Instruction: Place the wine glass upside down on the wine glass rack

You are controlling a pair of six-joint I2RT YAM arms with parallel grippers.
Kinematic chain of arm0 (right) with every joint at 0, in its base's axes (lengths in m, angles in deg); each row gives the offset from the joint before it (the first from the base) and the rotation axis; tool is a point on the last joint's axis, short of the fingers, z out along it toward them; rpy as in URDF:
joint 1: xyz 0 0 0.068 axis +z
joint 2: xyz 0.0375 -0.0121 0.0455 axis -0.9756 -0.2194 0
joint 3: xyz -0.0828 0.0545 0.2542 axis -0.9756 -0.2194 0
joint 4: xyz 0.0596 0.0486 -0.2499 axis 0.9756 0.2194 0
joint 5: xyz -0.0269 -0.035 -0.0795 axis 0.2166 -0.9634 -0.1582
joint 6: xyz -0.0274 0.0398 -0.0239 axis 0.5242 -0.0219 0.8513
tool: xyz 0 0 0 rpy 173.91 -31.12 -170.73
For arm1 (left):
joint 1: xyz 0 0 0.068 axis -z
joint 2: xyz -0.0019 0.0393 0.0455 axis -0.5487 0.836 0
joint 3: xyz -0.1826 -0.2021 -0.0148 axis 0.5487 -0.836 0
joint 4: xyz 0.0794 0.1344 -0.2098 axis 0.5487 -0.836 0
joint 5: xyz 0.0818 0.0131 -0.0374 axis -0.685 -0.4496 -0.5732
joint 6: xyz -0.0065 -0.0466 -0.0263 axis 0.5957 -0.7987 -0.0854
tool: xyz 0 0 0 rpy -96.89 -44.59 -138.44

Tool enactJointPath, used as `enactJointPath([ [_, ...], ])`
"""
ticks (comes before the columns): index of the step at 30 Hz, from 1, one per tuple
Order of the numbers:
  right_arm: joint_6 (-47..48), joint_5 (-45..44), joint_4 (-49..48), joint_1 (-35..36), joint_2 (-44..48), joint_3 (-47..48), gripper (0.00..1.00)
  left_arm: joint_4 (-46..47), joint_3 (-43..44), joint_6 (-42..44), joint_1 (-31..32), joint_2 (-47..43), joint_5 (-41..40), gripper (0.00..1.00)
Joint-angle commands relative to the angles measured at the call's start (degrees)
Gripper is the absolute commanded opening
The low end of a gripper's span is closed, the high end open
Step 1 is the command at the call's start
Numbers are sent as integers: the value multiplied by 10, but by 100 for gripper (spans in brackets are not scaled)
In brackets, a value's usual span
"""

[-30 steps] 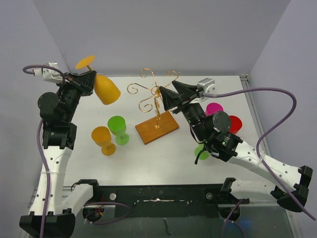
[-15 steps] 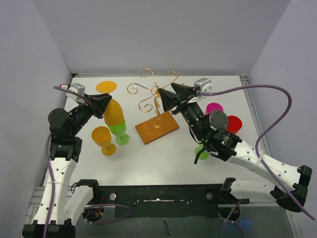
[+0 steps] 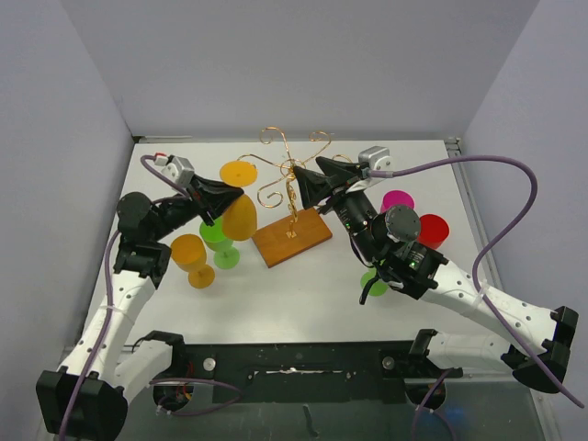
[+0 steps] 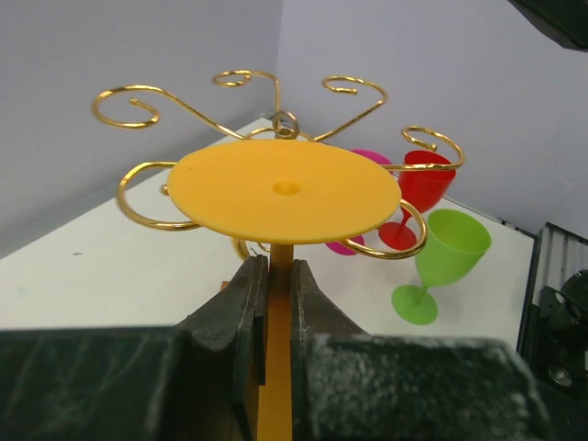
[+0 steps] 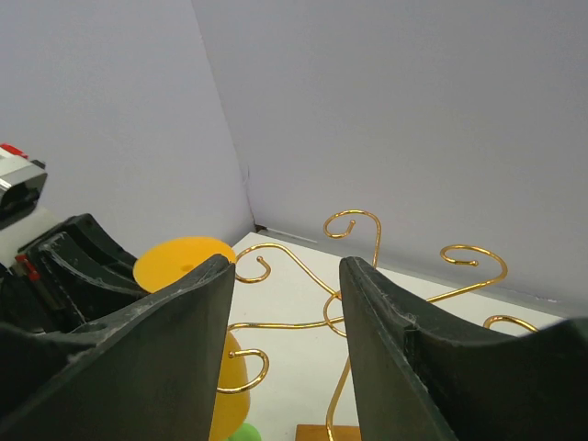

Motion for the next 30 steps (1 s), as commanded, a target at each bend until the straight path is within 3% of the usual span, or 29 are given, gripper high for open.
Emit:
enactJointPath([
  [1, -6, -1, -23, -6, 19, -3, 50, 34, 30, 33, 44, 26, -7, 0],
  [6, -7, -4, -23, -7, 30, -9, 50, 70, 2, 33, 54, 21, -70, 0],
  [30, 2, 5, -24, -10, 35, -9, 48, 188, -26, -31, 67, 91, -60, 0],
])
